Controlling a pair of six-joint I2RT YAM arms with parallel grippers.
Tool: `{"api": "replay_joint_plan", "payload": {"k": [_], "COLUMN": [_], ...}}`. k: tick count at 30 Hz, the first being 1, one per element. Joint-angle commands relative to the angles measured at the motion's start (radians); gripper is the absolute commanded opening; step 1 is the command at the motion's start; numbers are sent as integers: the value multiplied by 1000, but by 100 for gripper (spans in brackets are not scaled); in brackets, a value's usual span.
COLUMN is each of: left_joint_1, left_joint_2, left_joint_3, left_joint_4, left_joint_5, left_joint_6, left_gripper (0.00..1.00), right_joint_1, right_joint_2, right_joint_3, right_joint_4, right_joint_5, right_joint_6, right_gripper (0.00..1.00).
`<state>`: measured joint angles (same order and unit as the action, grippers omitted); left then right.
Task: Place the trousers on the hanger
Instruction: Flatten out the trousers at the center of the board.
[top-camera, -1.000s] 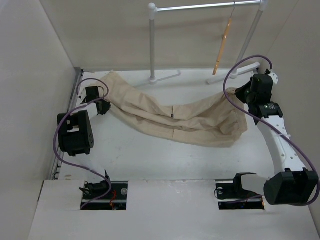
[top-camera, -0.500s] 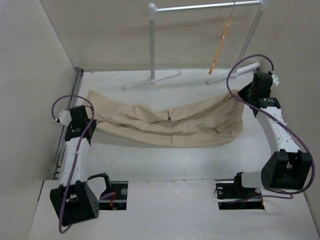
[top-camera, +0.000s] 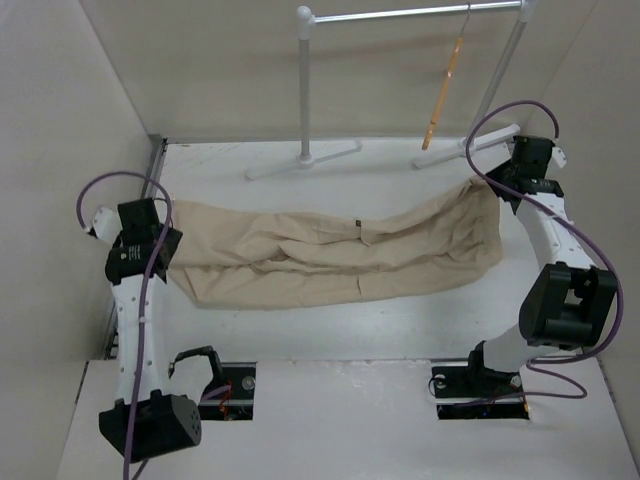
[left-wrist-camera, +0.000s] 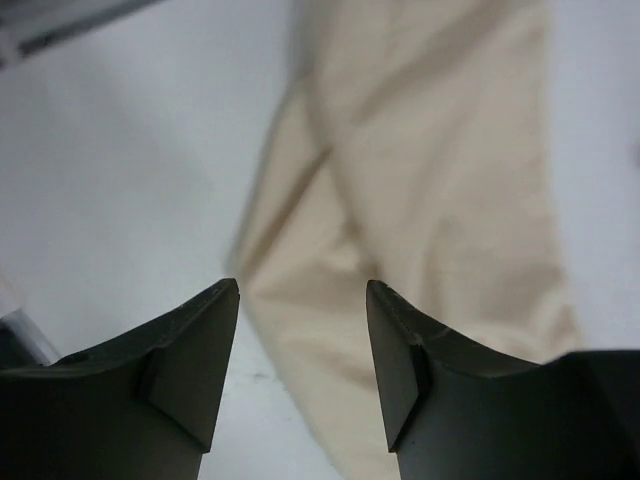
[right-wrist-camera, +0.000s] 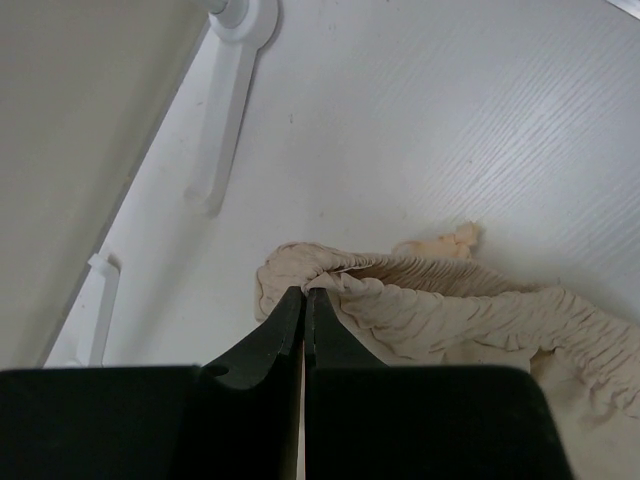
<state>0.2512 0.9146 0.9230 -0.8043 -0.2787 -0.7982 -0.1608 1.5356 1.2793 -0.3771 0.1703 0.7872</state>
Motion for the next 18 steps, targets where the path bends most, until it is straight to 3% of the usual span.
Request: {"api": "replay_joint_plan", "payload": {"k": [1, 6, 11, 18], "left_joint_1": [-48, -89, -92, -56], "left_joint_2": [117, 473, 795, 987], "left_joint_3": [163, 298, 500, 640], "left_joint_4": [97, 258, 289, 346], "left_joint_5": [7, 30, 4, 32], "left_joint_6": [25, 74, 178, 186], "left_gripper": [52, 50, 48, 48], "right_joint_1": [3, 42, 74, 99], "right_joint_2": [-41, -81, -109, -134], "right_joint_3": [20, -20, -54, -103], "right_joint_4": [61, 90, 118, 152], "right_joint_5": [1, -5, -20, -66], "right_joint_6": [12, 18, 20, 12], "right_gripper": [1, 1, 1, 1]}}
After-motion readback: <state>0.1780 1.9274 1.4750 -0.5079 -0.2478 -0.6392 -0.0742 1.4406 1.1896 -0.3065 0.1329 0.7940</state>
